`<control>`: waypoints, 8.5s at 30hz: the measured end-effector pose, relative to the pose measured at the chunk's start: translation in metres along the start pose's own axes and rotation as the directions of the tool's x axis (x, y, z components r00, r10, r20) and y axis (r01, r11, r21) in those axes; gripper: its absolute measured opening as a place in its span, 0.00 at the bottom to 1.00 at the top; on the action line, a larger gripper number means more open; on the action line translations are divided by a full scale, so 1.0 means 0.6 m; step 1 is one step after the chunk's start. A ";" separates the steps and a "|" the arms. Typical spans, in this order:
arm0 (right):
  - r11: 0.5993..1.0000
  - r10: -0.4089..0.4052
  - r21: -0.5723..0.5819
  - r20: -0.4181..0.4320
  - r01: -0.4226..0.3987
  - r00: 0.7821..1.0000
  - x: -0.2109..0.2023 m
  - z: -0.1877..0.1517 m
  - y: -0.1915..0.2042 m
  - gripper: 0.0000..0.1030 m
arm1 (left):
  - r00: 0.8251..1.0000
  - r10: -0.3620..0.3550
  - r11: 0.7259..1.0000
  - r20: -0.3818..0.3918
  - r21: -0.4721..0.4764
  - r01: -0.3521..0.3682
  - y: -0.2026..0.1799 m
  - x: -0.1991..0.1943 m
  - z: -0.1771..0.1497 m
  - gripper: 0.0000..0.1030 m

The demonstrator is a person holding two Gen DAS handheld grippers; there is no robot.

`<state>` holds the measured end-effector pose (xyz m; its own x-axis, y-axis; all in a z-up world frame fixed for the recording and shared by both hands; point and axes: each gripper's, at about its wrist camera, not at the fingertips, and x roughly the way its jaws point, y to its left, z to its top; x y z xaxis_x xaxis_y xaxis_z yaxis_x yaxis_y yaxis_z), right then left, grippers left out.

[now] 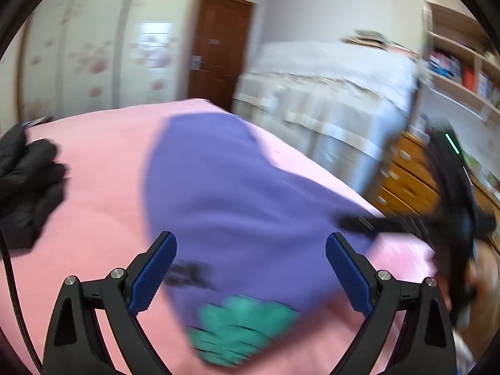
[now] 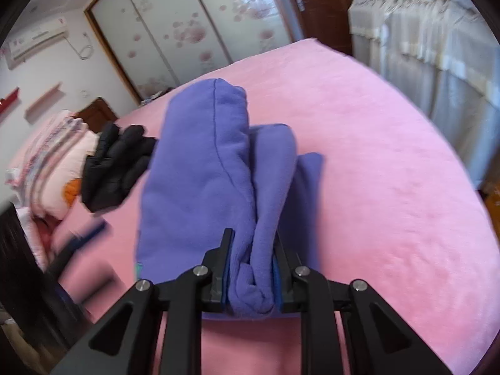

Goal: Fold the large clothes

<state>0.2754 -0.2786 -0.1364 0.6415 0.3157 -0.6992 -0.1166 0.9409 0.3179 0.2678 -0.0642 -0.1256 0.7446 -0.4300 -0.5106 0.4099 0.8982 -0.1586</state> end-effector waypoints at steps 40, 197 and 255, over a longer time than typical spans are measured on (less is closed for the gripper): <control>0.987 0.006 0.160 0.074 -0.018 0.997 0.090 0.137 -0.061 0.55 | 0.936 0.167 0.978 -0.308 -0.065 -0.196 0.102 0.226 0.063 0.94; 0.917 0.384 0.247 -0.328 -0.313 0.863 0.213 0.016 -0.063 0.49 | 0.825 -0.306 0.886 -0.474 -0.460 0.064 0.145 0.271 -0.041 0.88; 0.893 0.445 0.082 -0.324 -0.444 0.835 0.642 0.285 0.781 0.51 | 0.947 -0.124 0.813 -0.297 -0.578 -0.075 1.103 0.041 0.153 1.00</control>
<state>0.5972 0.2632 -0.1471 0.2385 0.7217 -0.6498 -0.3266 0.6898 0.6462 0.6055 0.5114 -0.1657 0.4977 -0.4911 -0.7150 -0.0269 0.8152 -0.5786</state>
